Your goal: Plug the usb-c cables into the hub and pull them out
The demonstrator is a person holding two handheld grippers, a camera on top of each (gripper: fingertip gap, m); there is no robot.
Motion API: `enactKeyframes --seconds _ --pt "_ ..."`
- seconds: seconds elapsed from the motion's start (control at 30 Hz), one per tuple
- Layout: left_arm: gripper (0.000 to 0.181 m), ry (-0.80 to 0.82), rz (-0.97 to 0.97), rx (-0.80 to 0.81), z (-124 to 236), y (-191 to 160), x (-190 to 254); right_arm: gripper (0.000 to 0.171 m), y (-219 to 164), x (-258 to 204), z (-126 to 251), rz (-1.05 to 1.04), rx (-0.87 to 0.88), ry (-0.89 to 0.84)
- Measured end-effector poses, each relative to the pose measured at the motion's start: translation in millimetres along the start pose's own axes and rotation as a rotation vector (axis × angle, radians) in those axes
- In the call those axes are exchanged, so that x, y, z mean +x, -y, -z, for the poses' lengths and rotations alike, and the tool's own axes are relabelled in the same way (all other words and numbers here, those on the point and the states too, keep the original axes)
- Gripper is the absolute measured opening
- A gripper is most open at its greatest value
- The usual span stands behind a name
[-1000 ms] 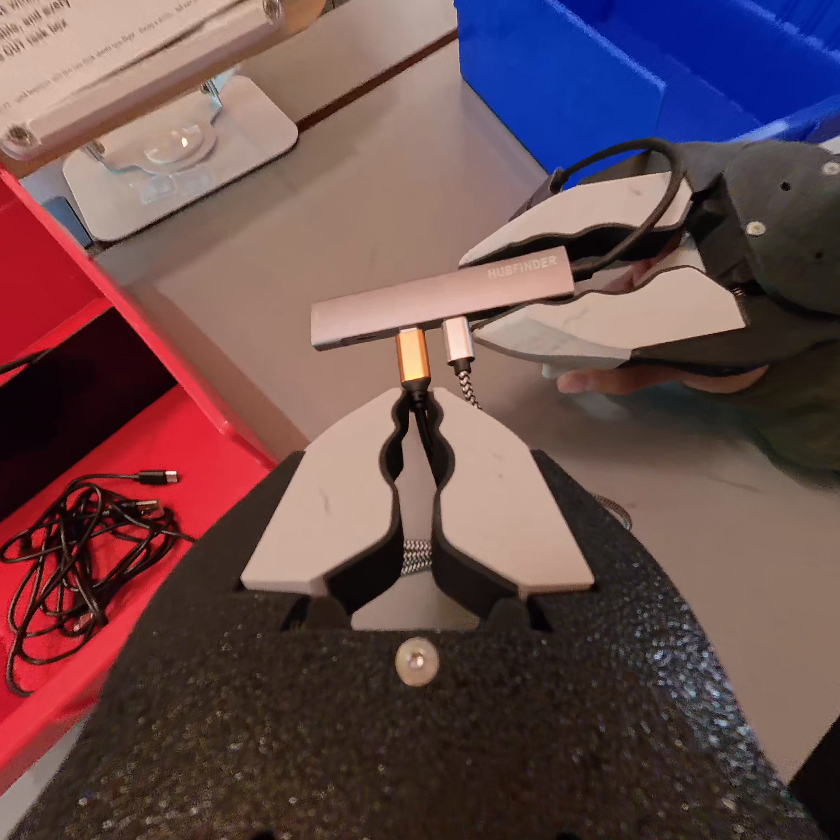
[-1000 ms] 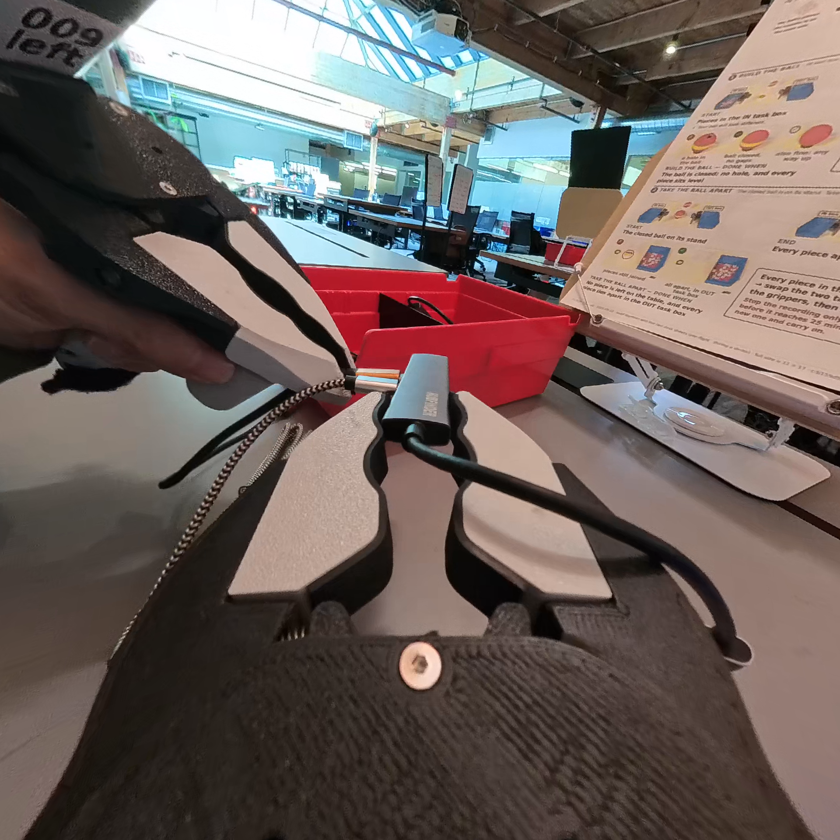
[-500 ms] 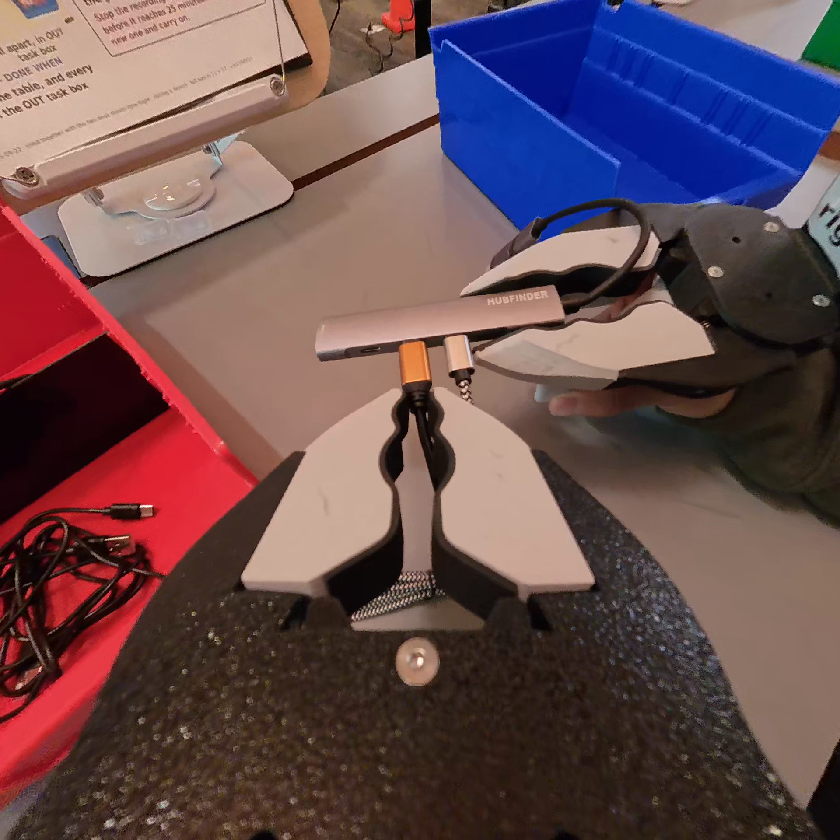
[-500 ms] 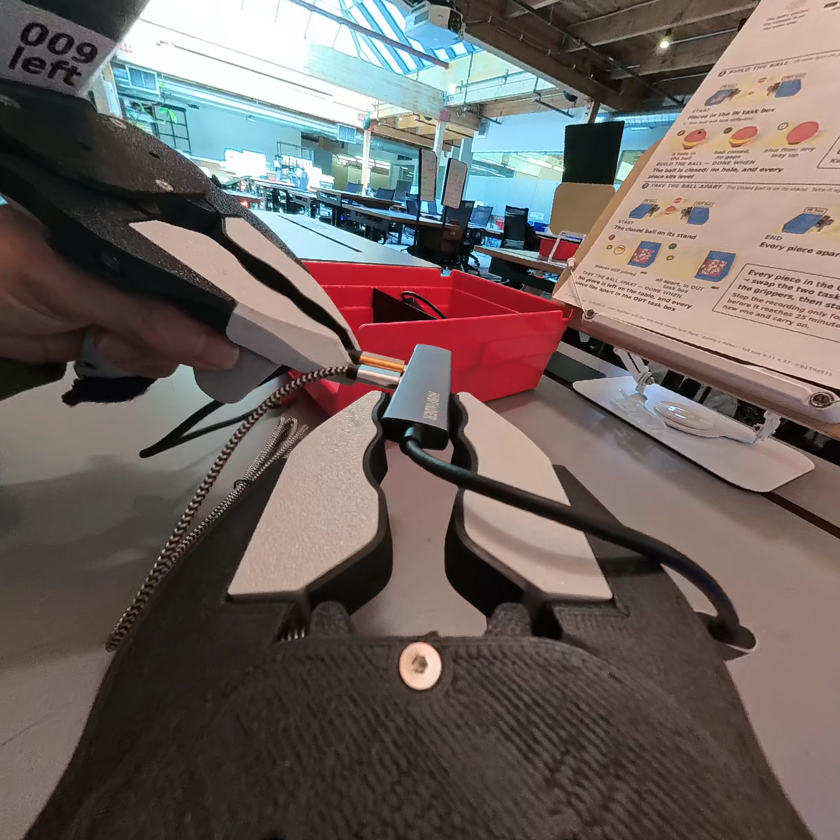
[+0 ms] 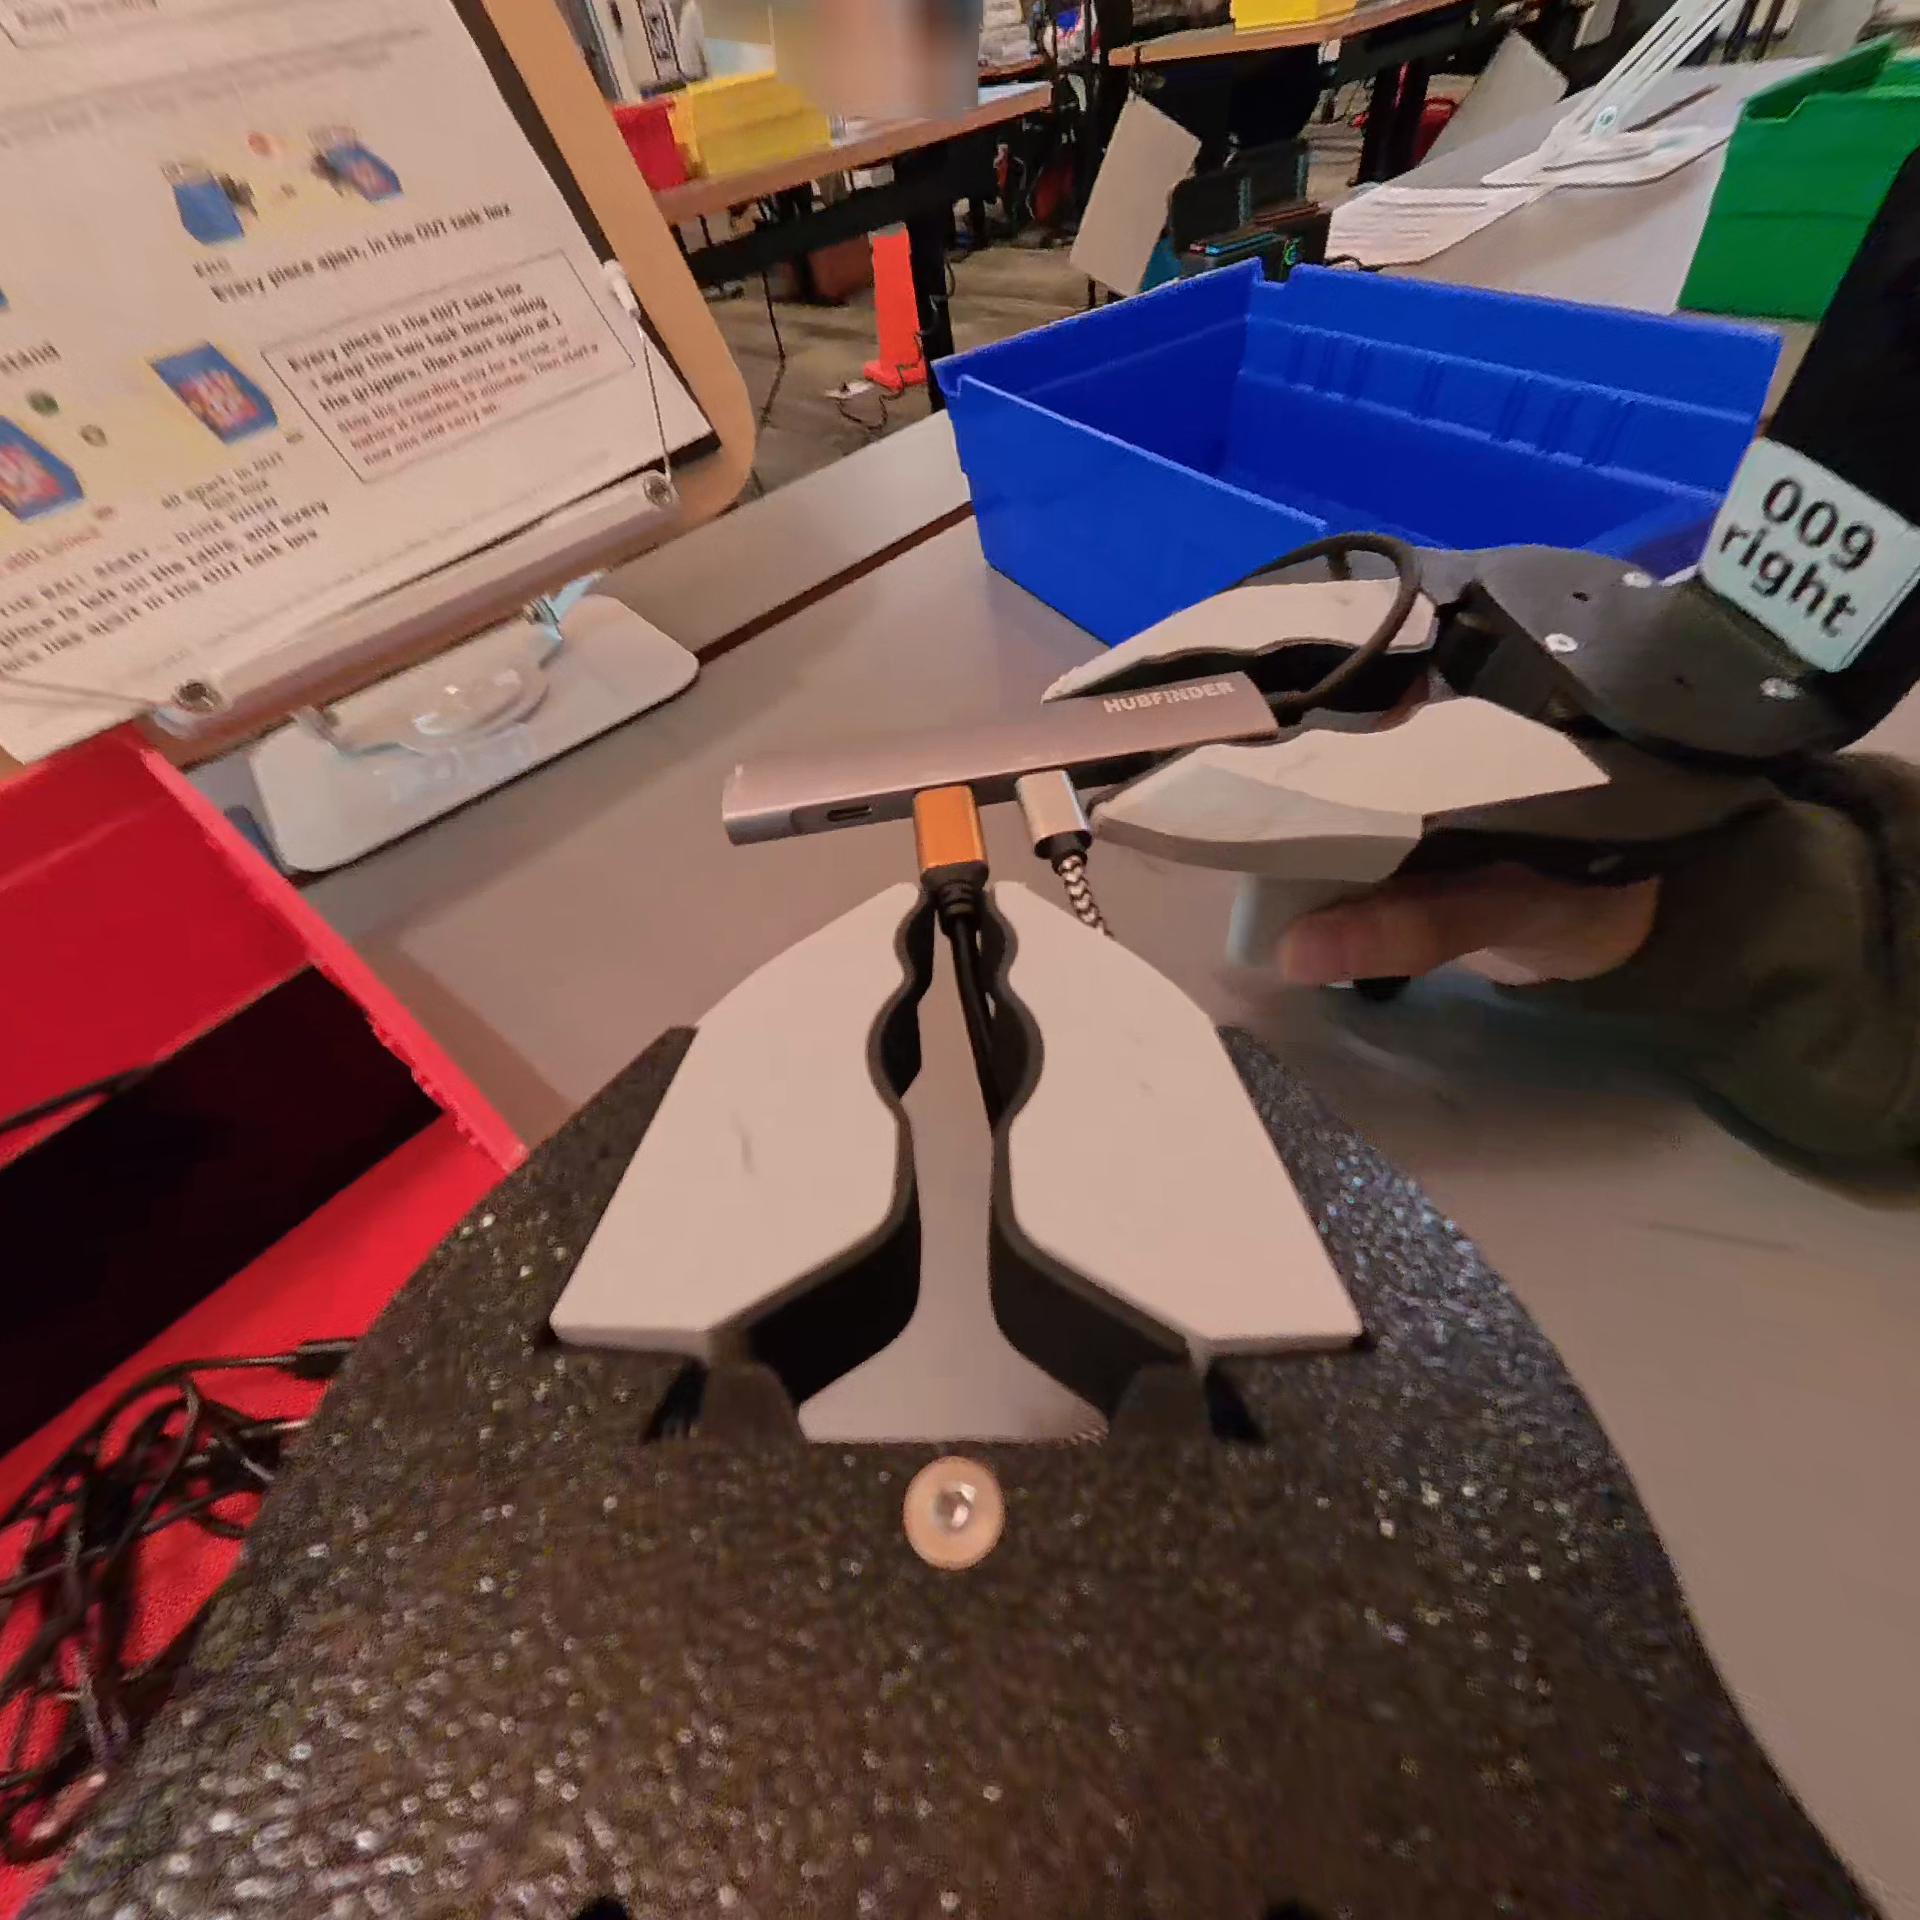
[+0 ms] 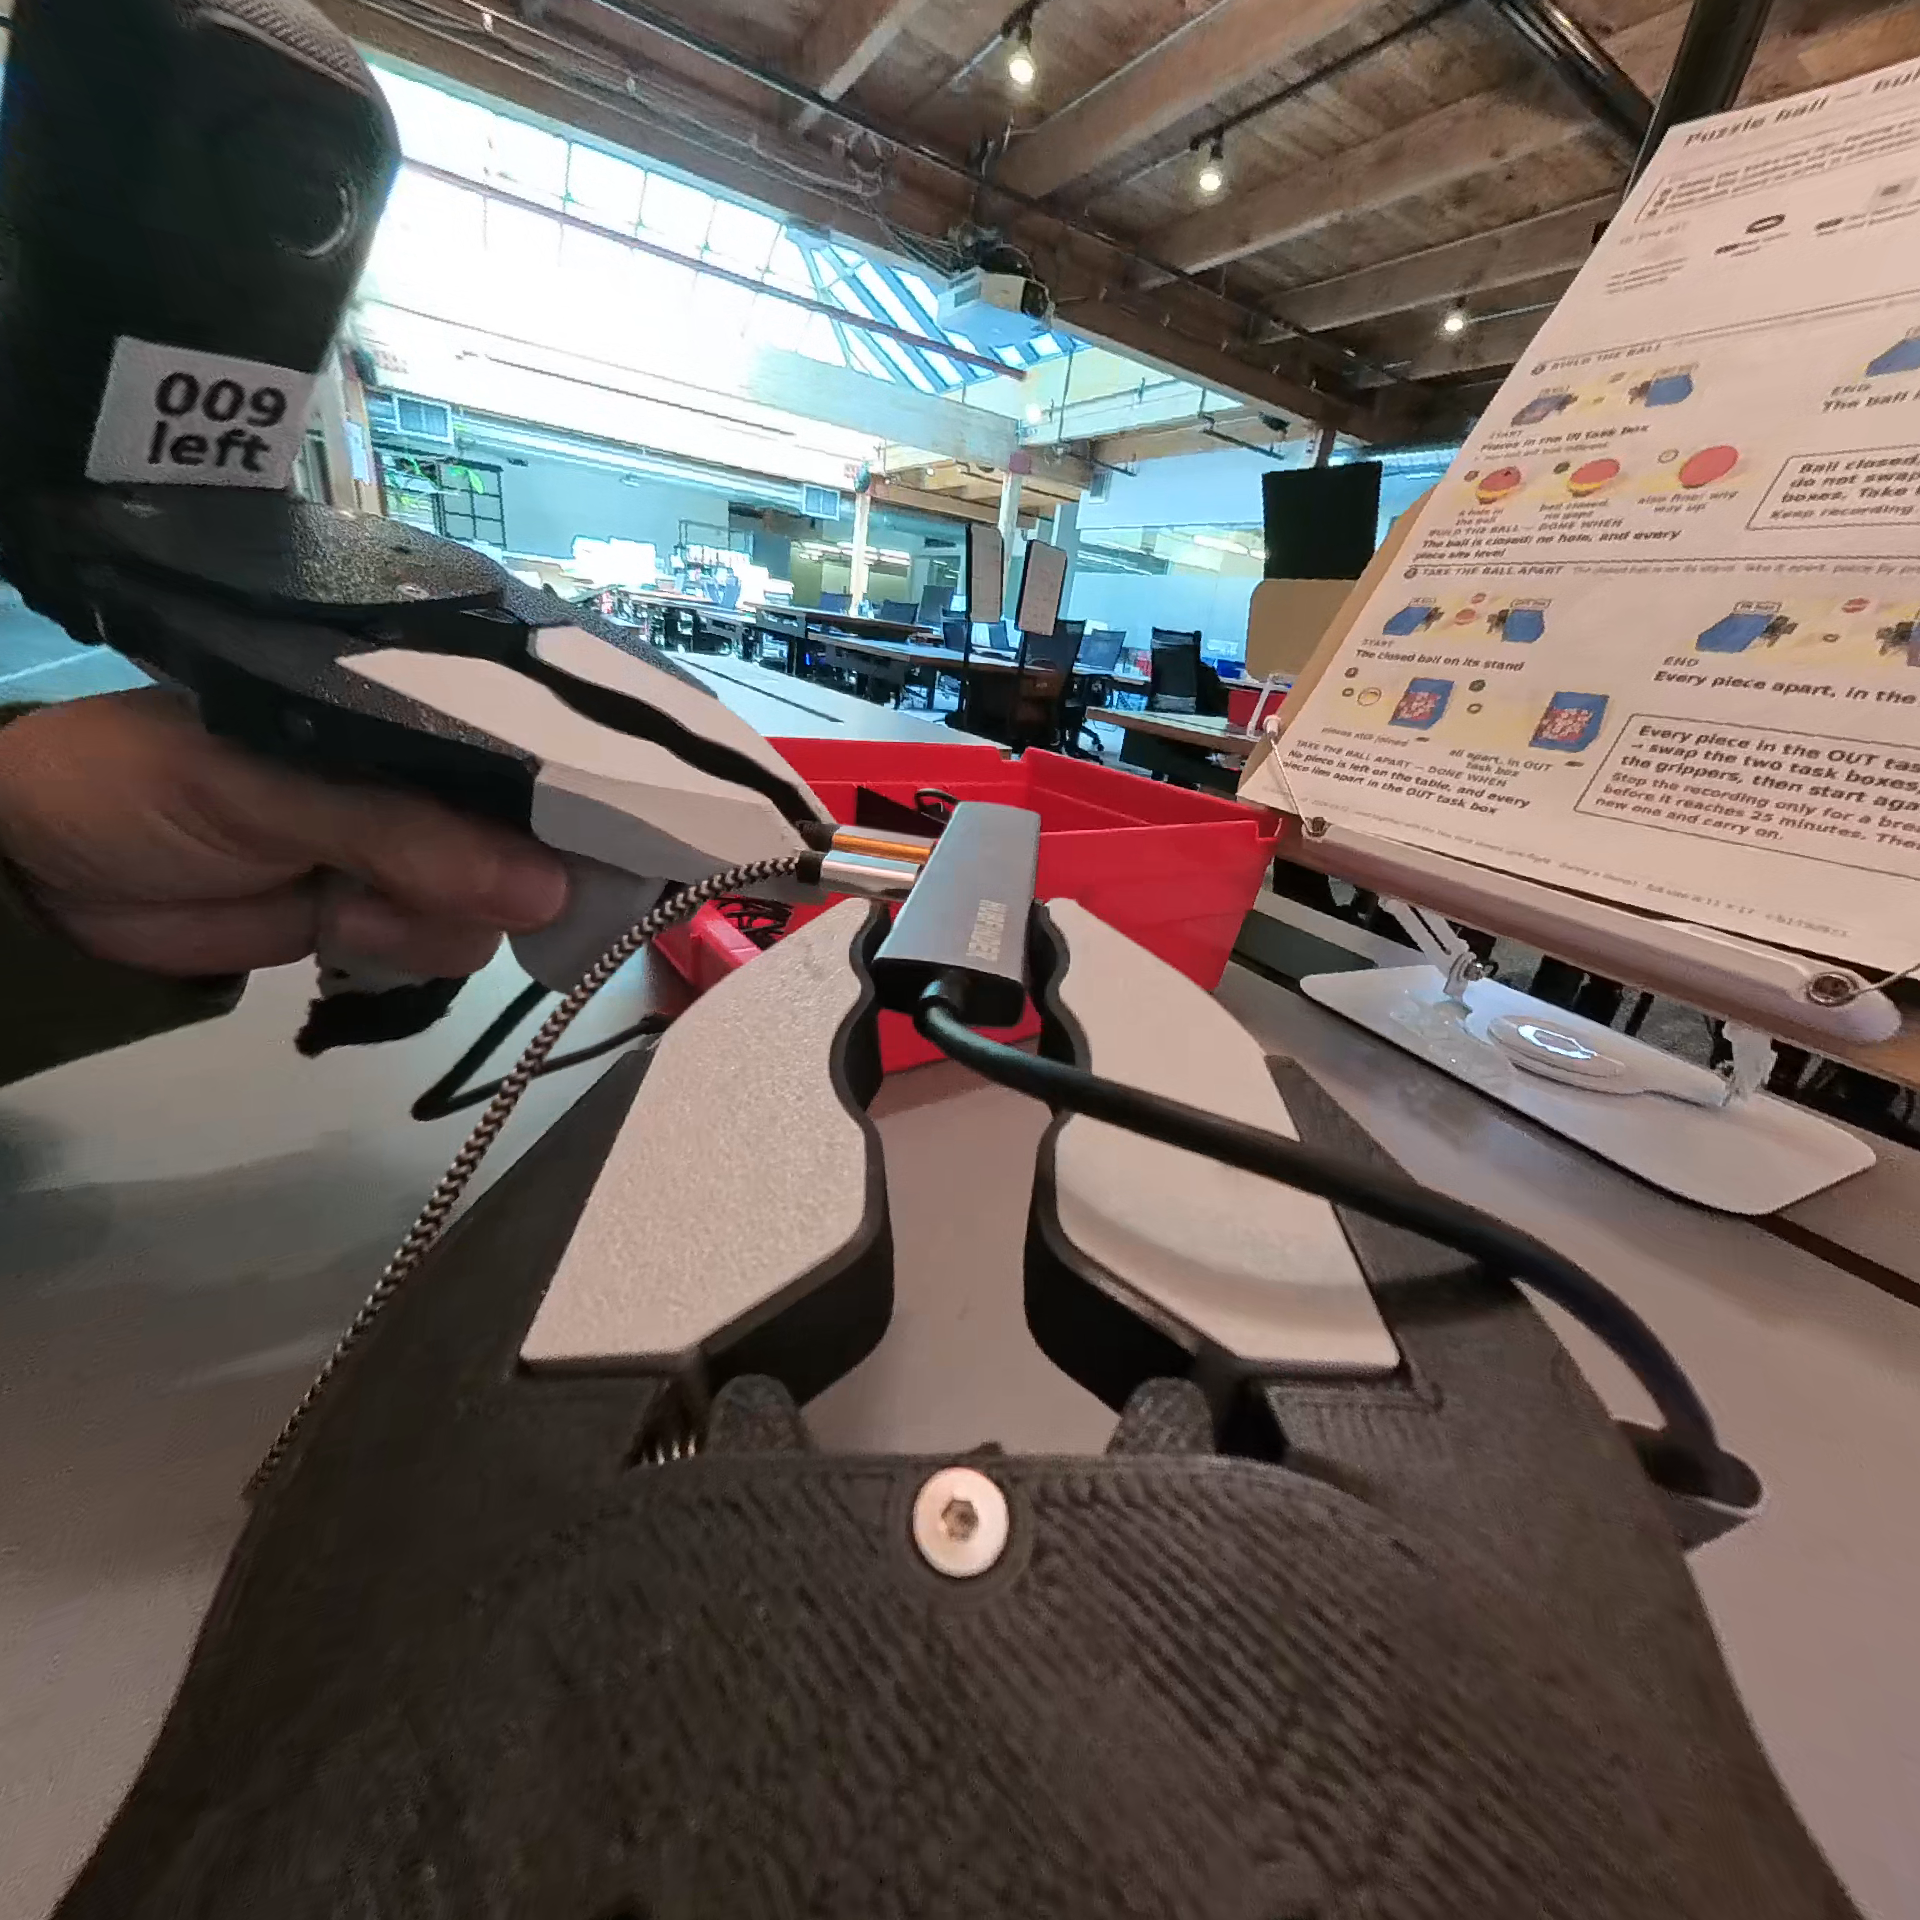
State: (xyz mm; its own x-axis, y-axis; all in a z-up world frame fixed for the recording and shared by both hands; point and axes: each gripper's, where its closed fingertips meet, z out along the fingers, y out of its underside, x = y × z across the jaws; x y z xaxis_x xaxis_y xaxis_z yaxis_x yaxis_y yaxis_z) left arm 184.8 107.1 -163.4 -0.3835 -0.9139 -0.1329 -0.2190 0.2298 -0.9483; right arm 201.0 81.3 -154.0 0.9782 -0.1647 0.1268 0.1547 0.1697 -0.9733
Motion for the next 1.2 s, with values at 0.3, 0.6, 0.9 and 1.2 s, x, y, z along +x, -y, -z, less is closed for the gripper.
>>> enactKeyframes --seconds 0.3,0.6,0.9,1.2 --pt "0.010 -0.011 -0.007 0.094 0.1 10.7 3.8 0.025 1.2 5.3 1.8 -0.105 0.012 0.008" --pt "0.035 -0.221 0.394 0.179 12.9 23.0 -2.0 0.025 3.0 5.2 1.7 -0.113 0.028 0.014" --pt "0.042 -0.081 0.447 0.142 51.0 18.7 -60.7 0.025 0.0 -0.1 -0.8 -0.086 -0.002 0.028" --pt "0.040 0.357 0.280 -0.335 117.5 -54.6 -140.7 0.025 -2.4 3.7 -2.6 -0.106 -0.020 0.011"
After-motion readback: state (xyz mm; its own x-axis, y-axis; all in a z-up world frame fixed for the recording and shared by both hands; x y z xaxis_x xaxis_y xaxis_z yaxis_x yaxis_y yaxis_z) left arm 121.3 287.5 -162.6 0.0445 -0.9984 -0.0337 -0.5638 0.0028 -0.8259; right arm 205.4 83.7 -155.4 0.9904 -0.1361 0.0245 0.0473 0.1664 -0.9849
